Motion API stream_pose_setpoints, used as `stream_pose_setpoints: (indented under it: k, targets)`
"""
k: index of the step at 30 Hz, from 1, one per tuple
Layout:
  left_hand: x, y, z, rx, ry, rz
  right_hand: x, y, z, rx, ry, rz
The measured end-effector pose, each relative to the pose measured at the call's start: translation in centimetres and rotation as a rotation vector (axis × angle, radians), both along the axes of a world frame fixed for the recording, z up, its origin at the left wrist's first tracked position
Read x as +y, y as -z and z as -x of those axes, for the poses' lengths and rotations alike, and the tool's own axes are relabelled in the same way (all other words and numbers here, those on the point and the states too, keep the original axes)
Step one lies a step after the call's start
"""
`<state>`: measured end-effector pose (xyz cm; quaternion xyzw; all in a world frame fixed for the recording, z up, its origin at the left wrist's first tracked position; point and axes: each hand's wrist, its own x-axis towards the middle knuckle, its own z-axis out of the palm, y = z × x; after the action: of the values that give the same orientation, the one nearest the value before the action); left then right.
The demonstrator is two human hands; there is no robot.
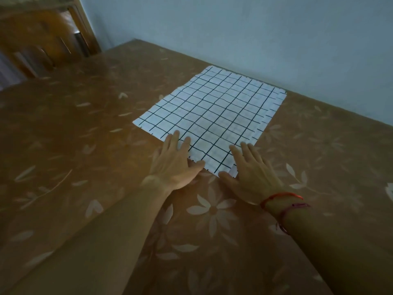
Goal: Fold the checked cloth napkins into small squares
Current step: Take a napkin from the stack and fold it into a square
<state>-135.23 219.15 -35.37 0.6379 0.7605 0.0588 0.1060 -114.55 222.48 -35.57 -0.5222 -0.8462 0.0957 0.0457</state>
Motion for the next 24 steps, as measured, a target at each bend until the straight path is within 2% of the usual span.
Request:
stream_pose_setpoints:
  k: [6, 13, 18, 24]
  targets:
    - [0.7, 1.5, -0.7, 0.025, 0.046, 0.001, 0.5, 0.7, 0.4, -0.08, -0.049, -0.018]
    - [0.1, 1.6, -2.1, 0.121, 0.077, -0.21, -0.7, 0.2, 0.5, -0.126, -0.055, -0.055]
    - [-0.3, 0.1, -2.8, 0.131, 0.097, -0.204, -1.7, 0.3, -0.1, -0.135, -0.068, -0.09]
    - [-3.3, -2.6, -4.2, 0.026, 0.132, -0.291, -3.1, -1.4, -1.7, 0.036, 0.0, -0.172]
